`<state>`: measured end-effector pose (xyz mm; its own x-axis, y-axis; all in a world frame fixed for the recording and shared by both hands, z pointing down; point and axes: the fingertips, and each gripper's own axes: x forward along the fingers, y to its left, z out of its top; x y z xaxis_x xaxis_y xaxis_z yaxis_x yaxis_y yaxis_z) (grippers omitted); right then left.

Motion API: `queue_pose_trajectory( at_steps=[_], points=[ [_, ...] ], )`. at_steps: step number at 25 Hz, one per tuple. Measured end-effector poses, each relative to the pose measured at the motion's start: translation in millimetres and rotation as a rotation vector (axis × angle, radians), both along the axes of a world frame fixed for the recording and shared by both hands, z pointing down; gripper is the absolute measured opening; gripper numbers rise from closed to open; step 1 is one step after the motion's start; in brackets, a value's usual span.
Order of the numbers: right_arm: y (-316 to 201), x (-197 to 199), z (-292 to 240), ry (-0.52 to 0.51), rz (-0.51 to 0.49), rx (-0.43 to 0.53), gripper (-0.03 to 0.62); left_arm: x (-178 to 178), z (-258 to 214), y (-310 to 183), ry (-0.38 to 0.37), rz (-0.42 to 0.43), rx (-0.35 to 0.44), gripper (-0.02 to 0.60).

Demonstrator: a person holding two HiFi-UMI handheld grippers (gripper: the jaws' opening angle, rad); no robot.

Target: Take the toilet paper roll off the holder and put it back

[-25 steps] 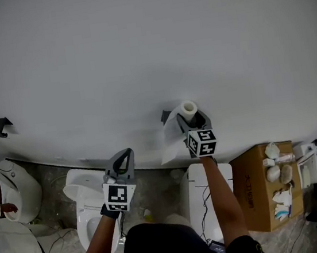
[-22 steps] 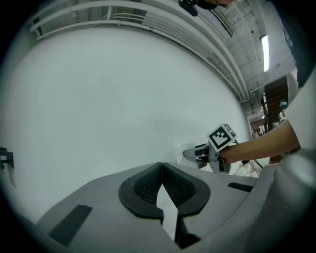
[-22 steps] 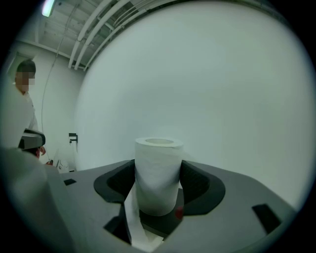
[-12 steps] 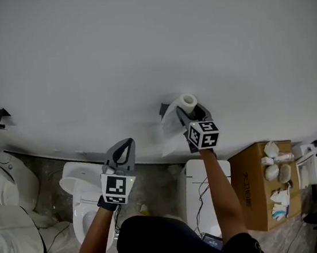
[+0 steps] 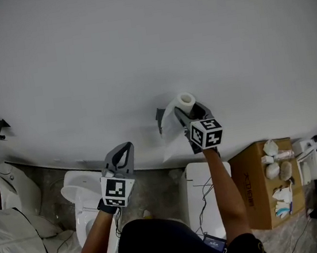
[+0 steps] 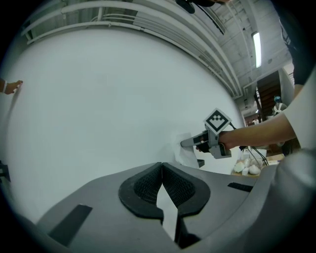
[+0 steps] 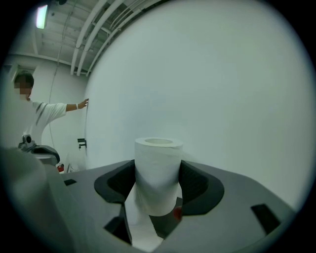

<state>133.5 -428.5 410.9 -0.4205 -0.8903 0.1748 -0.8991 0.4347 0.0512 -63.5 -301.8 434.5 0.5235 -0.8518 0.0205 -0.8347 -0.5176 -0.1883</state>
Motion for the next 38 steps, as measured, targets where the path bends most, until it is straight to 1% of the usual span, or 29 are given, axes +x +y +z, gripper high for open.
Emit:
queue_pose_trajectory(
  at_steps=[5, 9, 12, 17, 20, 23, 25, 31, 35, 38],
  points=[
    [-3, -7, -42, -0.012, -0.075, 0.008, 0.268, 5, -11, 0, 0.002, -0.006, -0.009, 0.018],
    [-1, -9, -75, -0.022, -0.114, 0.012, 0.268, 10, -19, -4, -0.039, 0.013, -0.002, 0.018],
    [1, -14, -98, -0.016, -0.147, 0.022, 0.268, 8, -22, -10, -0.048, 0.012, -0.013, 0.018],
    [9, -20, -141, -0.046, -0.203, 0.031, 0.267, 6, -27, -14, -0.059, 0.007, -0.020, 0.018],
    [7, -20, -158, -0.056, -0.214, 0.031, 0.268, 4, -28, -18, -0.064, 0.000, -0.041, 0.018],
    [-6, -8, -175, -0.053, -0.218, 0.030, 0.267, 16, -33, -28, -0.067, -0.001, -0.055, 0.018],
    [-6, -7, -187, -0.058, -0.228, 0.036, 0.268, 17, -32, -26, -0.065, -0.002, -0.064, 0.018],
    [13, -19, -219, -0.060, -0.240, 0.090, 0.267, 3, -18, -11, -0.073, 0.007, -0.069, 0.018],
    [4, -24, -244, -0.051, -0.248, 0.108, 0.267, -4, -17, -18, -0.065, 0.008, -0.064, 0.018],
    [1, -18, -263, -0.059, -0.249, 0.124, 0.267, -3, -21, -21, -0.058, 0.008, -0.058, 0.018]
  ],
)
